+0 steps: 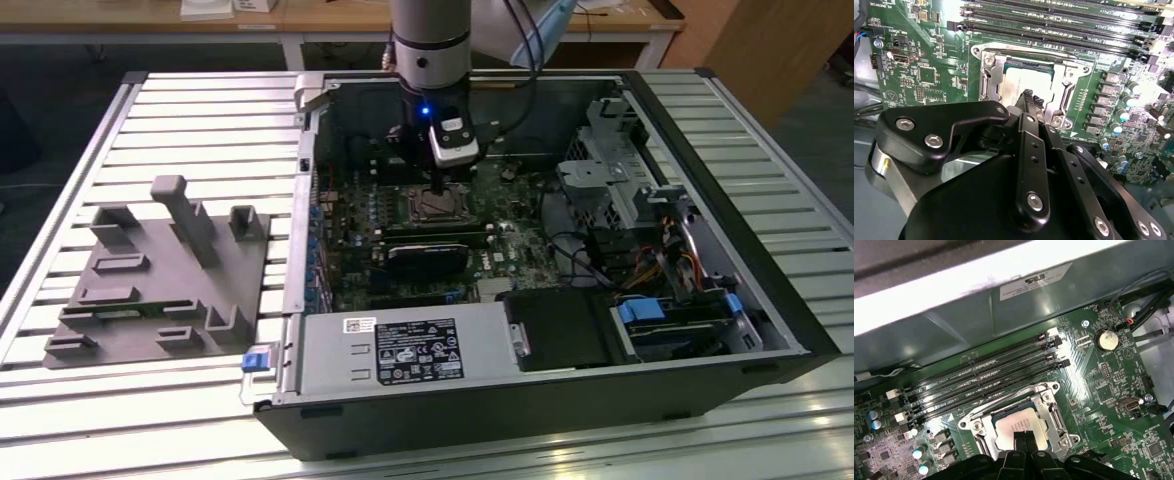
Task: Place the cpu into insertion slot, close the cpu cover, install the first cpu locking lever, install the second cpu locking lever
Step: 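Install the first cpu locking lever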
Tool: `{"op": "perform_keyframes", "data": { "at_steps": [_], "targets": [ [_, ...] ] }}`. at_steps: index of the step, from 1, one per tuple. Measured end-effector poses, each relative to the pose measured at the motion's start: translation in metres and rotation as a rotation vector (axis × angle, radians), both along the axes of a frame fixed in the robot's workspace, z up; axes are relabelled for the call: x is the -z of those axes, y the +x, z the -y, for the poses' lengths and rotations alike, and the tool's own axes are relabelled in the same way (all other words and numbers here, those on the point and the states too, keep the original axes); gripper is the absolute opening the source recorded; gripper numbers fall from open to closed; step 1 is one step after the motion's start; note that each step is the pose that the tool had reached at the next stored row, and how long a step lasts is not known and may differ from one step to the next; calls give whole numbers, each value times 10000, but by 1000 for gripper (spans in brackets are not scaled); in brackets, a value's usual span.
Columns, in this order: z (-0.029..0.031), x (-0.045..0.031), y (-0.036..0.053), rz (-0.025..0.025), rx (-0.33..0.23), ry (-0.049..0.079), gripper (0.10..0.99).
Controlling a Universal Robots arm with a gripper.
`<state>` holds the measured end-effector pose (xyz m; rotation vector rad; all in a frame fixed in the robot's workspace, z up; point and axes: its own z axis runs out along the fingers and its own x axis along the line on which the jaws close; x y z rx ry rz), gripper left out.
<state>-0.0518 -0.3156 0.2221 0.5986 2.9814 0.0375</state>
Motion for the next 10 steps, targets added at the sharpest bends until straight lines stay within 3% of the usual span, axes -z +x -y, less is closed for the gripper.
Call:
{"op": "perform_keyframes", "data": {
  "at_steps": [10],
  "targets": [
    [21,0,41,-13,-129,-57,106]
  ]
}}
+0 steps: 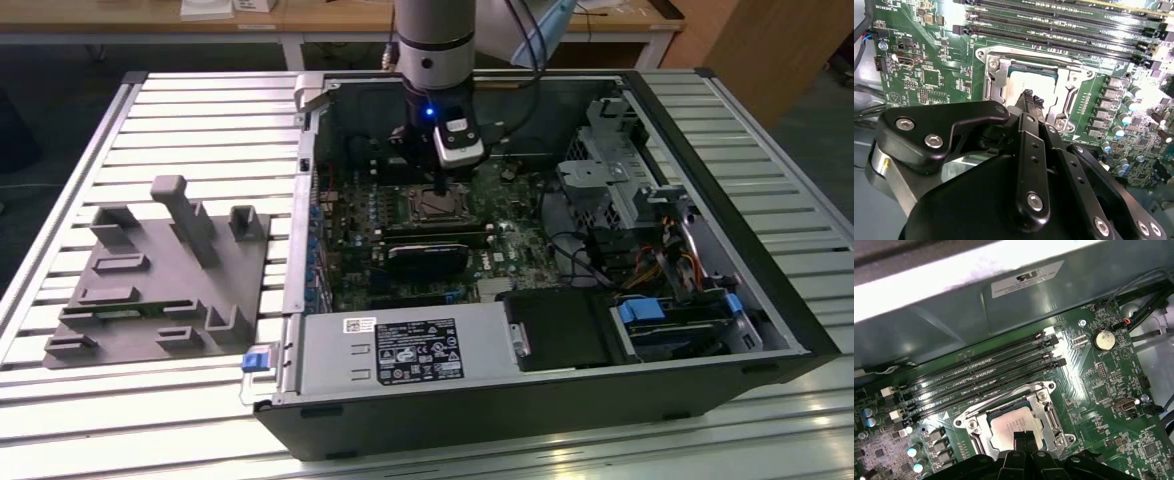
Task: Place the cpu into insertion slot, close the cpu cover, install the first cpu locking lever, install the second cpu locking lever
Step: 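Install the first cpu locking lever, then install the second cpu locking lever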
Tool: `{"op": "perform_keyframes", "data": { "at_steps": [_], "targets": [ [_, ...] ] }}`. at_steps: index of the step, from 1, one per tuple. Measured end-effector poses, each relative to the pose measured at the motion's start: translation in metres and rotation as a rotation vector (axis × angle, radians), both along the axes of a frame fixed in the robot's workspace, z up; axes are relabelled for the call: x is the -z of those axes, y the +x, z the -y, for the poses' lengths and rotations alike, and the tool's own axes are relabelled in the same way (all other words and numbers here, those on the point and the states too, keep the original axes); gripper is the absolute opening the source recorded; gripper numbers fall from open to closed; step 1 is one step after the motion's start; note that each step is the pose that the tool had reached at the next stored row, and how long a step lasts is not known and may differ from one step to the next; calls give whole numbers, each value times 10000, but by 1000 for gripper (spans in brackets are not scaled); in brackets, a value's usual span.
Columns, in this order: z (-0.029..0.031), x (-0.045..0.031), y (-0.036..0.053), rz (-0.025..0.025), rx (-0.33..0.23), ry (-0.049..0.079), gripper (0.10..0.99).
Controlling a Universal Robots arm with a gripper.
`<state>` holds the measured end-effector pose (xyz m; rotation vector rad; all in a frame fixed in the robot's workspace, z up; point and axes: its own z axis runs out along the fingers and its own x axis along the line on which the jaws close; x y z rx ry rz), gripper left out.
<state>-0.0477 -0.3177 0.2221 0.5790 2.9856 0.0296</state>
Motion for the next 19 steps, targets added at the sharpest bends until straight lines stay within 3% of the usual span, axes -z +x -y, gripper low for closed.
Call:
{"op": "perform_keyframes", "data": {
  "at_steps": [10,19],
  "targets": [
    [4,15,2,-36,-825,-138,106],
    [5,3,2,-35,-910,-138,106]
  ]
}}
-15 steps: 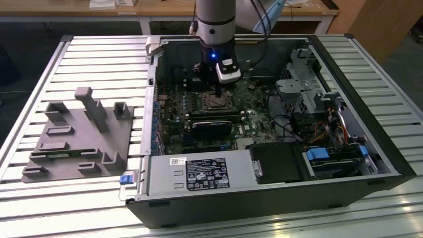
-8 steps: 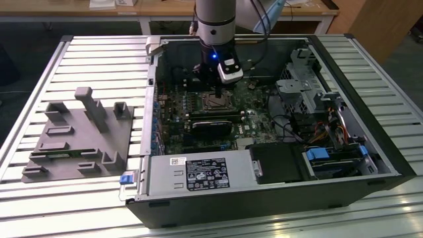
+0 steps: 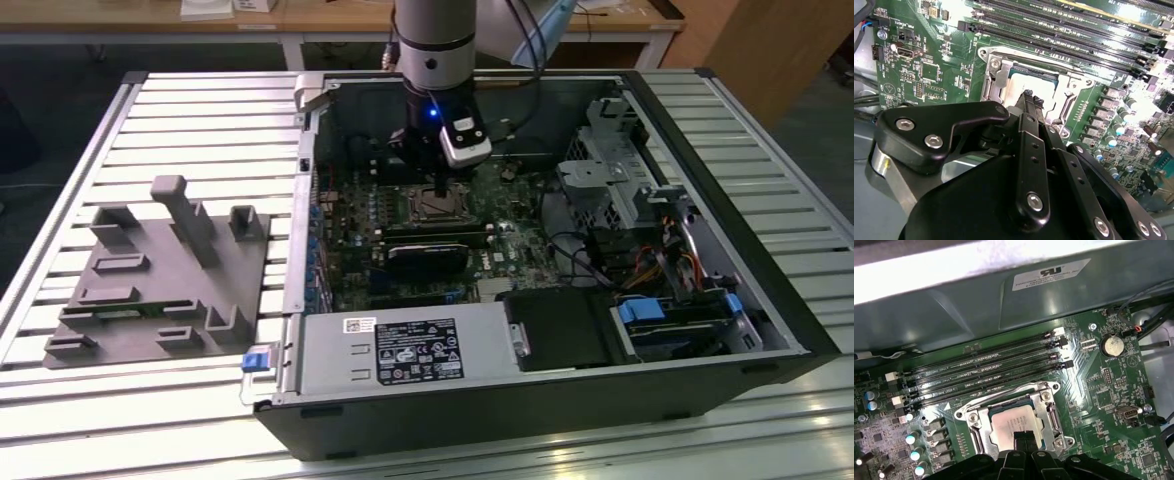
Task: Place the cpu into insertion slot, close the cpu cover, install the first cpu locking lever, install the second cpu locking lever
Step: 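Install the second cpu locking lever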
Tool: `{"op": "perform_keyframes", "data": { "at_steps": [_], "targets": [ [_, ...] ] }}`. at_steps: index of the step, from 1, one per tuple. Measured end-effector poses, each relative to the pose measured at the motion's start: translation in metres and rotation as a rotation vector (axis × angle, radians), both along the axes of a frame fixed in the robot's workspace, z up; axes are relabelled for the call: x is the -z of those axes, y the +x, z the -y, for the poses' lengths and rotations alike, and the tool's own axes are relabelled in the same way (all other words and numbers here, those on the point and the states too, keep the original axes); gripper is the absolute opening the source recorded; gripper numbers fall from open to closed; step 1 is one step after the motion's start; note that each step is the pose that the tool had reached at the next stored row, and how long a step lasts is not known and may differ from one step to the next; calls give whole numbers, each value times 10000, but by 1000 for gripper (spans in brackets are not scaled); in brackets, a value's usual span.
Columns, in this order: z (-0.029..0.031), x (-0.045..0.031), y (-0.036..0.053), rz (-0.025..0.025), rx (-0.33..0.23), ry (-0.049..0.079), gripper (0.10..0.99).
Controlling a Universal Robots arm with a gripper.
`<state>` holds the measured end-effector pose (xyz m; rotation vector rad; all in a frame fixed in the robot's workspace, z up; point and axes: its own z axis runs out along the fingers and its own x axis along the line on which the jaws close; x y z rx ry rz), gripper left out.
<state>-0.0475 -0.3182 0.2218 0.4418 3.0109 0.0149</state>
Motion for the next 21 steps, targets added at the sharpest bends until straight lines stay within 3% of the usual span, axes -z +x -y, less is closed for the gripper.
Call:
{"op": "perform_keyframes", "data": {
  "at_steps": [14,21],
  "targets": [
    [0,-109,0,1,0,1,106],
    [0,-113,0,0,-1,0,106]
  ]
}}
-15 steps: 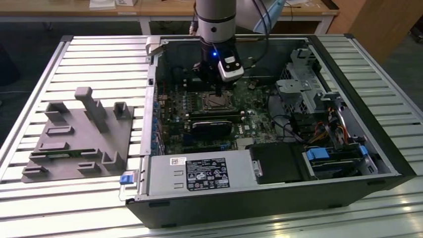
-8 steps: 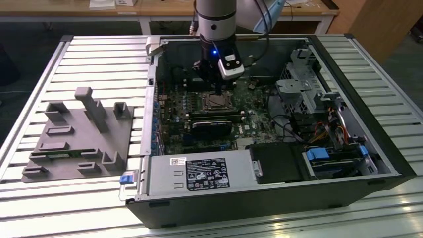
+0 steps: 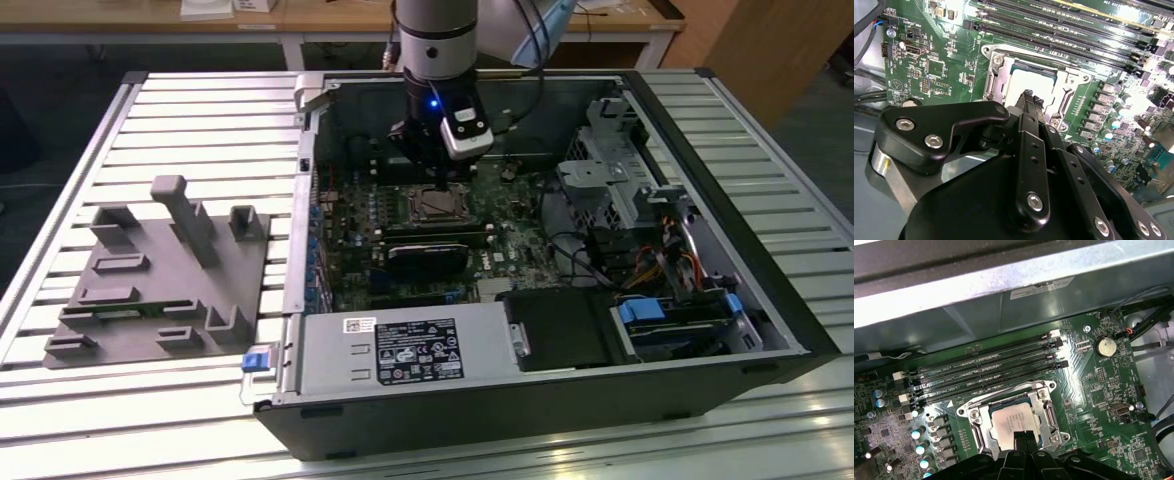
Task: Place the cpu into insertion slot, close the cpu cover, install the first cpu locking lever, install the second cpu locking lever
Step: 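Install the second cpu locking lever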
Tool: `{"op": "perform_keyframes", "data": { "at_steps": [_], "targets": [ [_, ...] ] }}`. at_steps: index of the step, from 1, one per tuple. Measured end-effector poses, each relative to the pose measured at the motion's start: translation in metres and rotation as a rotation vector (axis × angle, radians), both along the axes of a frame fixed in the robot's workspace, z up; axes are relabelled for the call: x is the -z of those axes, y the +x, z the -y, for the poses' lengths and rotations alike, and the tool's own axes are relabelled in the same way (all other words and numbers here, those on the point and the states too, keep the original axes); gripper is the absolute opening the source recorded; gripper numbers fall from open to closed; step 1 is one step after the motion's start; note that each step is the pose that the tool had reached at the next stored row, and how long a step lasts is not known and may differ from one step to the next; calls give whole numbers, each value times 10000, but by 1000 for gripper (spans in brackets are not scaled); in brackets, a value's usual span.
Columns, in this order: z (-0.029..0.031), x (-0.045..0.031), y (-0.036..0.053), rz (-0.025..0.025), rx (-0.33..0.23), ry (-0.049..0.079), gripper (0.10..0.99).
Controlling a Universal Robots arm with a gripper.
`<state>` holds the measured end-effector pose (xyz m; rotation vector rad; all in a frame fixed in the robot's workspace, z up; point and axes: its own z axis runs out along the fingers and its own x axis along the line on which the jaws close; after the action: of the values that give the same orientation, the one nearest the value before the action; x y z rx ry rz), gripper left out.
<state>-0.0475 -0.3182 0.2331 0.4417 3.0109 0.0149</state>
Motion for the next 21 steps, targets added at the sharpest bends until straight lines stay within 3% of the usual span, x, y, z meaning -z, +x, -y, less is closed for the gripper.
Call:
{"op": "perform_keyframes", "data": {
  "at_steps": [21],
  "targets": [
    [81,0,0,0,0,-11,106]
  ]
}}
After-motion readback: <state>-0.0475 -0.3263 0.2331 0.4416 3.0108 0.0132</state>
